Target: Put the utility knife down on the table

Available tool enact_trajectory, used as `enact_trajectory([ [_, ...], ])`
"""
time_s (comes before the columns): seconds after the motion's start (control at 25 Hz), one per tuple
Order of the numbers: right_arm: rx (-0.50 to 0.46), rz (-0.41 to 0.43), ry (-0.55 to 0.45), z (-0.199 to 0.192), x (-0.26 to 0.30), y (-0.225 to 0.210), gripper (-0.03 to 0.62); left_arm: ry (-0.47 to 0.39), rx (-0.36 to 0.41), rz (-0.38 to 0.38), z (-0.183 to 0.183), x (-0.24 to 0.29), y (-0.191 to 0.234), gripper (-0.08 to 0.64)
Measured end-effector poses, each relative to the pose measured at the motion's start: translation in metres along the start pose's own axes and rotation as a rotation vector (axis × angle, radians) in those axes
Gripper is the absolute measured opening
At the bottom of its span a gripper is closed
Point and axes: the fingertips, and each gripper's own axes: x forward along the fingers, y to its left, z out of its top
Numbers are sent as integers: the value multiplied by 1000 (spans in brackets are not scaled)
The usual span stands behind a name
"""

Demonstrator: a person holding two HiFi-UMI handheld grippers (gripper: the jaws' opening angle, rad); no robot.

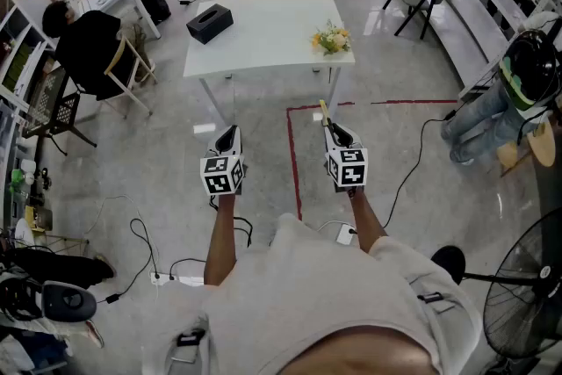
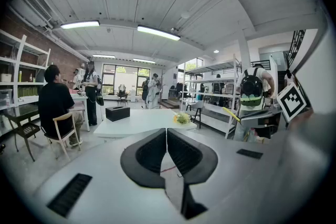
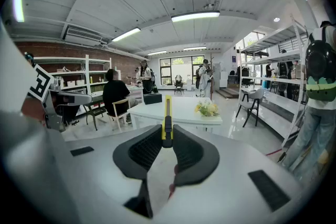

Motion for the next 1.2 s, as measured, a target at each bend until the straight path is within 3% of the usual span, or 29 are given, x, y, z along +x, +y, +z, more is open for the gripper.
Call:
enact_trajectory([
  [0.64,6,17,15,-9,-1,-8,83,14,-4,6,-5,2,-11,23],
  [1.2,-20,67,48,-6,23,-40,83,30,-11,22,0,41,-33,25],
])
